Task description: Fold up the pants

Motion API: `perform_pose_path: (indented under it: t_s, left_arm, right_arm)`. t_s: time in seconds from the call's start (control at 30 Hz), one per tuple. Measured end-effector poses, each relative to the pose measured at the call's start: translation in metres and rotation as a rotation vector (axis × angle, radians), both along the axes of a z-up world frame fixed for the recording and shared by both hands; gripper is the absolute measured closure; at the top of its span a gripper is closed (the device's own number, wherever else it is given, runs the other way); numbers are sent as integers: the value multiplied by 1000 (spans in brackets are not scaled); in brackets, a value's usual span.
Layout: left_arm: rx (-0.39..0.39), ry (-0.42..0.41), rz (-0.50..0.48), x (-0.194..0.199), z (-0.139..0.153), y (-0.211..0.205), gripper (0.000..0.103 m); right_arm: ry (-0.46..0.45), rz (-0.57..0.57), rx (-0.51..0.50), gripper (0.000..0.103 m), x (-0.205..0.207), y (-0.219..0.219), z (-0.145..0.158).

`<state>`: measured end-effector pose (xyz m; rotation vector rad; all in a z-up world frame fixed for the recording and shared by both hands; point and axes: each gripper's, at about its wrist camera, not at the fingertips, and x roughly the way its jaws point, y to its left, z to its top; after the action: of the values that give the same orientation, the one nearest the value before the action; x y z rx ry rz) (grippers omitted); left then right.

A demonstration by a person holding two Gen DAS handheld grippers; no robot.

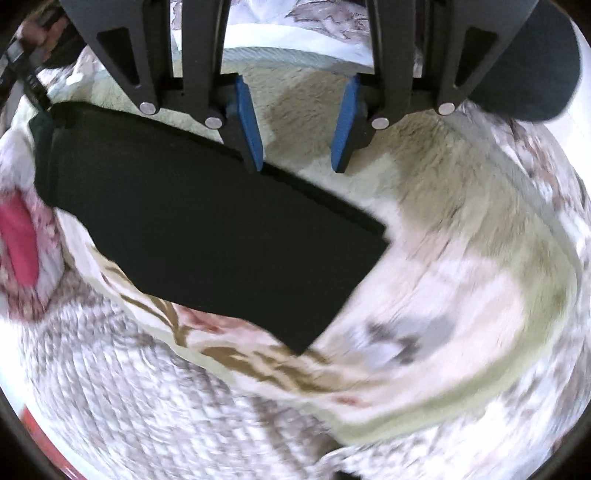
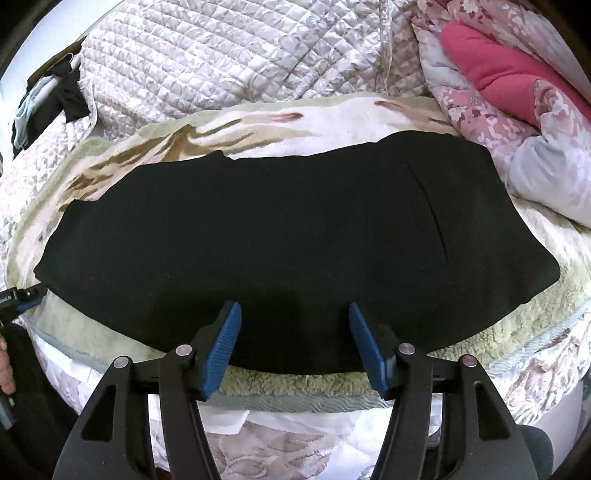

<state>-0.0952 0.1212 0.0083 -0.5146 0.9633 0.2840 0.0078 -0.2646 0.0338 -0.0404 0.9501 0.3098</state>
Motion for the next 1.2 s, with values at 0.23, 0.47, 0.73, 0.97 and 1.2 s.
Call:
perform_pose_path:
  t_s: [0.23, 0.47, 0.73, 0.97, 1.2]
  left_arm:
    - [-94, -88, 64, 11, -8, 16, 49]
    - [-43, -113, 66, 28, -8, 17, 67]
    - [-5, -180, -23, 45, 27, 9, 96]
    - [12, -316, -338, 90, 79, -67, 96]
    - [-50, -263, -660, 114, 55, -169, 96]
  right_arm:
    - [4, -7, 30, 43, 0, -3, 1]
    - [4, -17, 51, 43, 0, -4, 2]
    - [-6, -36, 78, 43, -2, -11, 7]
    - [-19, -61, 100, 43, -3, -20, 13]
    - [-30, -94, 114, 43, -7, -36, 18]
